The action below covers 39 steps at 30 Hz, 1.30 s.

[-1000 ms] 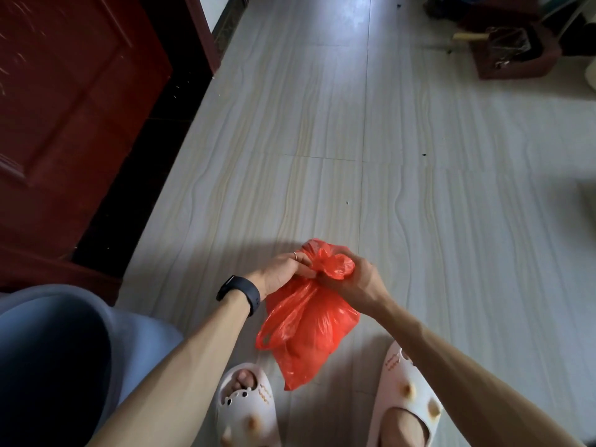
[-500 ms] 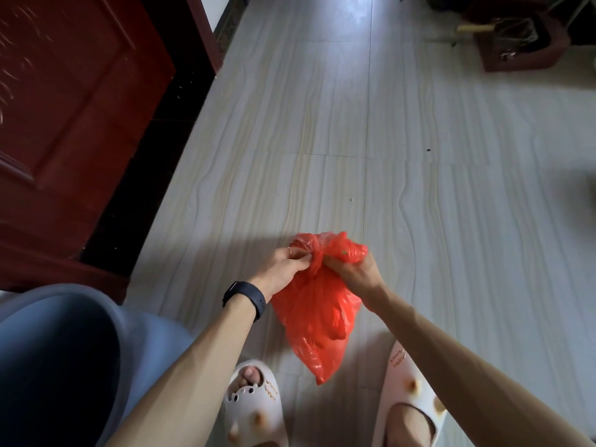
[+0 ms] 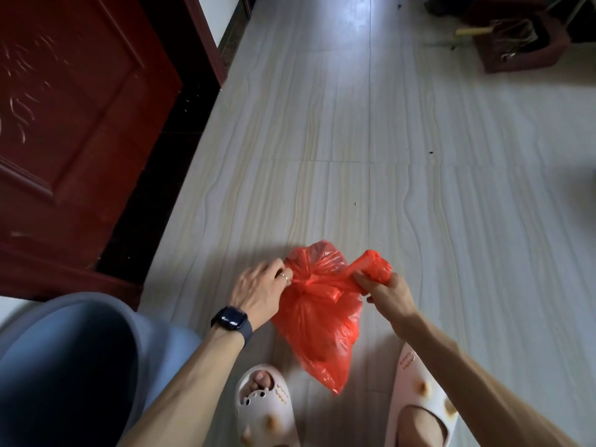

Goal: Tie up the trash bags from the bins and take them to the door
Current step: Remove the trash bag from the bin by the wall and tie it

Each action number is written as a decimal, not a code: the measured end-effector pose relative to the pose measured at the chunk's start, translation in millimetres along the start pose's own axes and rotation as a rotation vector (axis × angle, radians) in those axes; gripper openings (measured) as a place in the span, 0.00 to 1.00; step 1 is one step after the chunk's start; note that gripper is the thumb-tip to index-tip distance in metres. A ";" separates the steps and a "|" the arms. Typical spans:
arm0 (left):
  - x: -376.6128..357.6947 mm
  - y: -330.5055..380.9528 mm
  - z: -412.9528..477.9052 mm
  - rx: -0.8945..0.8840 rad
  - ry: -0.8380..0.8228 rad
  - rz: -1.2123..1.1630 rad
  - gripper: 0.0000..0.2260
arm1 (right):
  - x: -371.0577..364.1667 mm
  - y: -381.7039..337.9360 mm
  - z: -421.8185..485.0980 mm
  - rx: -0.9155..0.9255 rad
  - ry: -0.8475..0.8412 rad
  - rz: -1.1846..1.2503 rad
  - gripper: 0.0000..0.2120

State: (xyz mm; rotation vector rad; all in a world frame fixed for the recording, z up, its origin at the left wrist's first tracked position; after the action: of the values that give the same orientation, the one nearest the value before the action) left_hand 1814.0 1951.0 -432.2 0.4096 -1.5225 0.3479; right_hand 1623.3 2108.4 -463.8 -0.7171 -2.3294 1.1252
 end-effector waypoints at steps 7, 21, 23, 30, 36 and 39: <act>0.0 -3.4 -26.9 0.064 -0.064 0.049 0.02 | 17.2 7.7 -18.8 -0.022 -0.027 -0.113 0.13; -15.0 80.9 -6.8 0.099 -0.447 -0.220 0.42 | -7.8 -62.1 -38.7 0.155 -0.023 0.061 0.10; -28.6 75.5 -9.0 0.125 -0.483 -0.178 0.40 | -7.0 -68.5 -37.4 0.136 -0.011 0.096 0.16; -51.7 70.1 -19.8 0.185 -0.578 -0.101 0.34 | 6.2 -61.5 -37.4 -0.016 -0.009 -0.016 0.18; -37.0 75.3 -14.8 0.205 -0.697 -0.025 0.36 | 1.8 -77.0 -62.3 -0.053 -0.130 -0.163 0.07; 4.2 74.4 -10.2 0.179 -0.614 -0.023 0.39 | 6.7 -116.5 -88.6 0.033 -0.168 -0.127 0.07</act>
State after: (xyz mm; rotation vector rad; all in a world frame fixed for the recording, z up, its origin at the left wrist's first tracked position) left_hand 1788.6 2021.4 -425.0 0.7201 -2.0891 0.3594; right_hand 1641.3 2101.4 -318.5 -0.4709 -2.4496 1.2039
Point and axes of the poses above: each hand's wrist, its own z-axis towards the middle knuckle, its own x-axis out of the back of the hand, y = z × x, the point moved 5 cm from there along z, towards the middle knuckle, and after that the axes turned 1 degree about -x, right-handed, at the moved point
